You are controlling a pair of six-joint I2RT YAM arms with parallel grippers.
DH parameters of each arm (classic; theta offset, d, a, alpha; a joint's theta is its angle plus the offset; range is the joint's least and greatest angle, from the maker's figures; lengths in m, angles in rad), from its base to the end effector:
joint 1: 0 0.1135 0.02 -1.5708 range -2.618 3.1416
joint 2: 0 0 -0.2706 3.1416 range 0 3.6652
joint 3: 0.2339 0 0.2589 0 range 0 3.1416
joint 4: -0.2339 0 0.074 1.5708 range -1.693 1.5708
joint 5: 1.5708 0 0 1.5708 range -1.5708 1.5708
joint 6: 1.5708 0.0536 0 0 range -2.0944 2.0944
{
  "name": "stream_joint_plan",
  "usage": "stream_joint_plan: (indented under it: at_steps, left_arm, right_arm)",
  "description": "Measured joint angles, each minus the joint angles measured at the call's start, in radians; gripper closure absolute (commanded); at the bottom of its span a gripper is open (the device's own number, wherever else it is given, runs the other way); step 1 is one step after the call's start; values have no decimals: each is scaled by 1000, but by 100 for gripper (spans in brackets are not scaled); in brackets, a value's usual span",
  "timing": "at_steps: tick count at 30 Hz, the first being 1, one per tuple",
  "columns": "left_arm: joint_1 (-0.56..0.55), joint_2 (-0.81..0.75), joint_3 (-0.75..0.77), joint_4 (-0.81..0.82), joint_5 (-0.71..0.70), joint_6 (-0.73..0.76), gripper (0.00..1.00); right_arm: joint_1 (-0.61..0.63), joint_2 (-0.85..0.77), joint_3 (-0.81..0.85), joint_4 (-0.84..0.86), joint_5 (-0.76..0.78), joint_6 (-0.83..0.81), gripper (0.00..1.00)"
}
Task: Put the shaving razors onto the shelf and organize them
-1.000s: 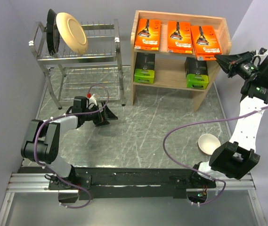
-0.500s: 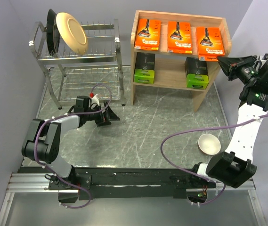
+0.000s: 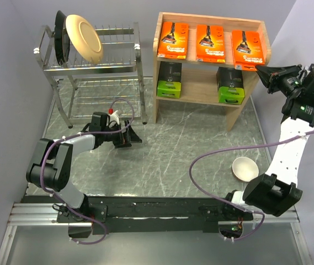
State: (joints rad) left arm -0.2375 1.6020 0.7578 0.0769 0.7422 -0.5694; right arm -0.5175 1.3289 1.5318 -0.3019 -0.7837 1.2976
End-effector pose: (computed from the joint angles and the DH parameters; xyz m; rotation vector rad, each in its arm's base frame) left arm 0.3047 -0.1110 0.1568 -0.0051 2.4248 -1.2552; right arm 0.2805 -0.1161 0.4747 0.9377 1.5312 1.2217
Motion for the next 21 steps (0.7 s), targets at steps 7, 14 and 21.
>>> stream_joint_plan:
  at_steps: [7,14,21]
  left_arm:
    - [-20,3,8,-19,-7,11,1]
    - [-32,14,28,-23,-8,27,1]
    - [-32,4,34,-62,-31,67,1]
  right_arm:
    - [3,40,40,-16,-10,10,94]
    - [-8,46,41,0,6,3,18]
    - [-55,9,37,27,-63,-84,0]
